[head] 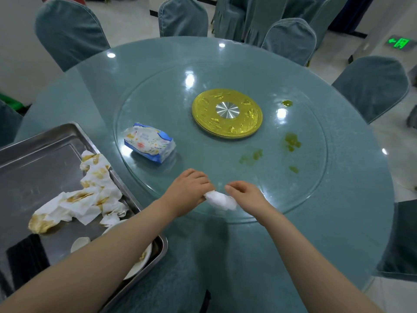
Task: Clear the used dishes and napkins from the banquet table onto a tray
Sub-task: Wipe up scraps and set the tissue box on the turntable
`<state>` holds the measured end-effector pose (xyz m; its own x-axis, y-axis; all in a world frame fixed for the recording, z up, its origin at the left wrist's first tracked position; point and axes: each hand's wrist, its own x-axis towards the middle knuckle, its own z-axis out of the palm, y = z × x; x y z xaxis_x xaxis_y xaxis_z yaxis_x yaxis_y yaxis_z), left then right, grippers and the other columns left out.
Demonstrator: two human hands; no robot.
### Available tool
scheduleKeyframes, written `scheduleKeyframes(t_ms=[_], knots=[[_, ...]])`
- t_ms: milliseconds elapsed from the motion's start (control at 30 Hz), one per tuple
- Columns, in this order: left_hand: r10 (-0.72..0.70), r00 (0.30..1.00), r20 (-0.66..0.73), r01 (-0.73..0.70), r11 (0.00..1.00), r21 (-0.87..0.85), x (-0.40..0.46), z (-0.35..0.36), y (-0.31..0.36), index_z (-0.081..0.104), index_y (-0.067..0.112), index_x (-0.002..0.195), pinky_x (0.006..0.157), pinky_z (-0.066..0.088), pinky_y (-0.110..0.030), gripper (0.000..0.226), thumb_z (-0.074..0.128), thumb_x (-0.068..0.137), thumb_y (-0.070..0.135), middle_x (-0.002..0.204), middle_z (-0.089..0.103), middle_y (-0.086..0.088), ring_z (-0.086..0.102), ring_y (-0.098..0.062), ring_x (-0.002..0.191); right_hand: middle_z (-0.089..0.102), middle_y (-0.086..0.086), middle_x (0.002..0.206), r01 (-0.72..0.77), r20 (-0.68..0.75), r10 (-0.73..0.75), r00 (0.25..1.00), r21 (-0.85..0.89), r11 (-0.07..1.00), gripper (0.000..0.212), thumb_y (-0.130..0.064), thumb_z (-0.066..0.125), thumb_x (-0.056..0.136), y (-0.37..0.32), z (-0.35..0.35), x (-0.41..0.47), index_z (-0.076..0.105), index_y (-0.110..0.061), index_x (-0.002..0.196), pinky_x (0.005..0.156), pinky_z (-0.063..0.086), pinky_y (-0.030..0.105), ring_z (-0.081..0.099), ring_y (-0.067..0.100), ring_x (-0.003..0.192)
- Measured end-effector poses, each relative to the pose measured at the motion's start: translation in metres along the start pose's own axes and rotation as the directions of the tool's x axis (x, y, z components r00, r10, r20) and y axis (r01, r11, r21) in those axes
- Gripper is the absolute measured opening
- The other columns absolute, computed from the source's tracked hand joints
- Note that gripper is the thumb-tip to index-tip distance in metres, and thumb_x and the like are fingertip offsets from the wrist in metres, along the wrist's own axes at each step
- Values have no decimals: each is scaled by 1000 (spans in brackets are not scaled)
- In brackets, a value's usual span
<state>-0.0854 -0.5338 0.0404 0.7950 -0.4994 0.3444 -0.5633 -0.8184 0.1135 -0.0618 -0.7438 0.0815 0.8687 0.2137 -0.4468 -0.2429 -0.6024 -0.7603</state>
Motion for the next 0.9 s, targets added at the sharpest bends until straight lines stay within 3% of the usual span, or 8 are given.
scheduleKeyframes(t_ms=[100,200,300,400,467,600,733,900], knots=[[-121,990,74,127,989,-80,4,6,-4,68,28,88,80,34,-28,24,48,78,36,88,66,9,64,-19,90,57,-24,120,222,68,-214,975,-176,959,38,-42,67,87,-4,1,-2,63,-31,122,97,38,17,51,-4,113],[-205,970,131,224,962,-154,10,12,-9,69,29,93,82,31,-26,31,44,80,41,93,67,11,63,-18,95,64,-25,94,312,140,-283,949,-294,903,27,-29,63,89,-4,2,0,65,-35,116,73,41,9,56,-9,85],[-334,921,199,370,911,-185,12,17,-11,64,23,117,91,40,-34,55,36,80,52,113,65,3,58,-23,109,62,-22,78,300,68,-295,953,-334,893,27,-17,55,91,-1,0,16,70,-29,110,60,37,9,55,-10,71],[-508,810,293,563,813,-151,7,25,-9,41,8,142,110,32,-40,73,39,86,54,143,45,-13,40,-31,132,71,-10,105,236,-42,-259,965,-295,926,28,-17,57,91,3,-11,37,70,-27,114,72,40,15,63,7,95],[-575,737,355,642,760,-101,1,35,-5,22,9,151,117,20,-40,74,48,93,47,157,22,-12,19,-28,145,71,-5,109,193,-116,-231,966,-271,943,28,-17,57,91,0,-22,51,70,-26,115,76,42,22,62,15,101],[-619,682,391,676,736,-14,-11,52,-5,7,12,154,119,2,-38,78,35,95,55,162,0,-9,-2,-25,149,72,5,101,179,-232,-235,944,-238,955,27,-11,55,89,-17,-44,83,72,-18,110,71,41,24,63,20,93],[-690,640,339,734,679,-5,-23,64,-17,9,9,154,119,-5,-36,92,0,81,64,162,2,-9,-2,-24,150,71,6,103,205,-321,-258,911,-190,960,34,-9,48,90,-33,-62,117,69,-19,114,70,40,25,62,23,94],[-702,658,272,739,671,-59,-35,67,-43,19,9,153,119,-8,-31,83,0,88,57,162,10,-6,2,-18,150,66,5,119,257,-398,-310,864,-182,949,44,-6,40,92,-43,-70,152,62,-20,127,80,41,22,57,17,103]])
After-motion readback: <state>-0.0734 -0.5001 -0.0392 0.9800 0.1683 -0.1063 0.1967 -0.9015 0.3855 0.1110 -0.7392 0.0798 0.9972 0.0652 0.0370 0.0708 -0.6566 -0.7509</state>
